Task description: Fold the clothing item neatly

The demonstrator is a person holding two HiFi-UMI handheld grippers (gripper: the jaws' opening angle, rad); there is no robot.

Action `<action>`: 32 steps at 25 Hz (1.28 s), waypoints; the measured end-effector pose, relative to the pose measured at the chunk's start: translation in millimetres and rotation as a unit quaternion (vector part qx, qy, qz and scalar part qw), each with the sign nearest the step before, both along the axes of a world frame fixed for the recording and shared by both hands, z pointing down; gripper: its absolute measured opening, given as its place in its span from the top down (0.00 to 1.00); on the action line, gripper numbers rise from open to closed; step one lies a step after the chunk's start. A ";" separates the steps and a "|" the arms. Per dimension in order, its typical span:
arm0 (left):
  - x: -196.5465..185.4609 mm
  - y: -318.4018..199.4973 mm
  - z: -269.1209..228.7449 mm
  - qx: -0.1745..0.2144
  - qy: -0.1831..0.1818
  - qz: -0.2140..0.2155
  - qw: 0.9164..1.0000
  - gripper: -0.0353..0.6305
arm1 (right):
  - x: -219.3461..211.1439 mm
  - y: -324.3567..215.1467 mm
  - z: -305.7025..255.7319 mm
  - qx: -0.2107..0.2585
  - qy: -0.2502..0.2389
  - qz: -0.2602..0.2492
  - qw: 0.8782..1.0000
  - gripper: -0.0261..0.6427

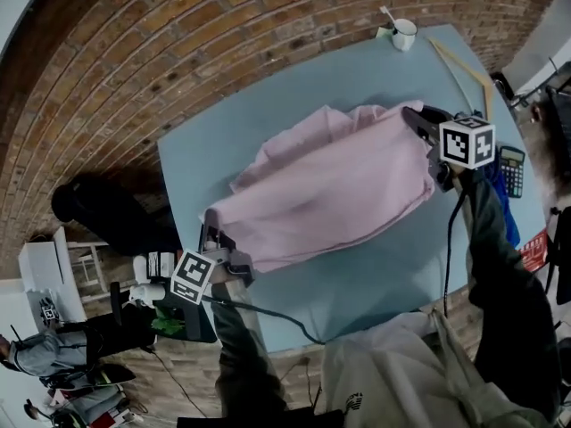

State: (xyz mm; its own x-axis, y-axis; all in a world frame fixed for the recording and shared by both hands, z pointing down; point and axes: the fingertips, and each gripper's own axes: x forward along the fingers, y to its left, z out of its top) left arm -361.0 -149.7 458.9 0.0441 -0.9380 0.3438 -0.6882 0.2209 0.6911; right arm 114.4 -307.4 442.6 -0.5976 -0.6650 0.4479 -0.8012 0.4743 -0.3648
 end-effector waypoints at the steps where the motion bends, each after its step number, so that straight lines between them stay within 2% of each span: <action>1: -5.1 -12.7 5.6 -0.003 -0.002 0.001 1.000 0.86 | -5.3 -12.5 6.7 -0.004 0.001 -0.001 1.000 0.89; 5: -25.0 -54.2 33.8 -0.014 -0.016 -0.001 1.000 0.85 | -24.3 -52.2 41.2 -0.015 0.015 -0.001 1.000 0.89; 7: -31.4 -66.9 50.4 -0.030 -0.035 -0.002 0.999 0.82 | -27.4 -63.9 63.7 -0.022 0.030 0.008 0.999 0.88; 8: -32.9 -71.1 58.1 -0.042 -0.050 0.002 0.998 0.76 | -28.1 -66.7 75.9 -0.031 0.038 0.012 0.999 0.85; 10: -33.9 -75.3 67.7 -0.062 -0.089 0.014 0.994 0.55 | -28.9 -66.1 96.2 -0.061 0.044 0.018 0.997 0.79; 11: -34.2 -74.9 68.8 -0.068 -0.111 0.019 0.991 0.50 | -28.1 -63.7 101.1 -0.073 0.040 0.022 0.996 0.74; 13: -33.3 -69.6 65.8 -0.067 -0.145 0.031 0.987 0.47 | -22.2 -56.8 98.4 -0.079 0.026 0.034 0.996 0.72; 16: -26.7 -51.9 53.1 -0.053 -0.170 0.048 0.983 0.47 | -10.7 -39.4 69.6 -0.047 0.002 0.033 0.998 0.72; 18: -16.4 -30.6 42.3 -0.037 -0.167 0.050 0.984 0.54 | -6.2 -17.8 47.8 -0.030 -0.006 0.013 0.999 0.72; 21: 8.6 11.5 25.1 -0.018 -0.163 0.051 0.985 0.75 | 0.8 27.8 26.1 -0.029 -0.001 -0.024 0.999 0.72; 24: 44.7 56.9 14.4 -0.011 -0.170 0.061 0.983 0.90 | 12.5 81.3 4.7 -0.023 -0.030 -0.023 0.999 0.72; 27: 86.1 95.5 14.2 -0.010 -0.159 0.078 0.984 0.94 | 11.7 141.7 5.3 -0.027 -0.035 -0.030 0.999 0.73; 32: 149.7 161.8 32.5 -0.030 -0.140 0.102 0.984 0.94 | -5.3 245.0 37.5 -0.053 -0.010 -0.087 0.995 0.80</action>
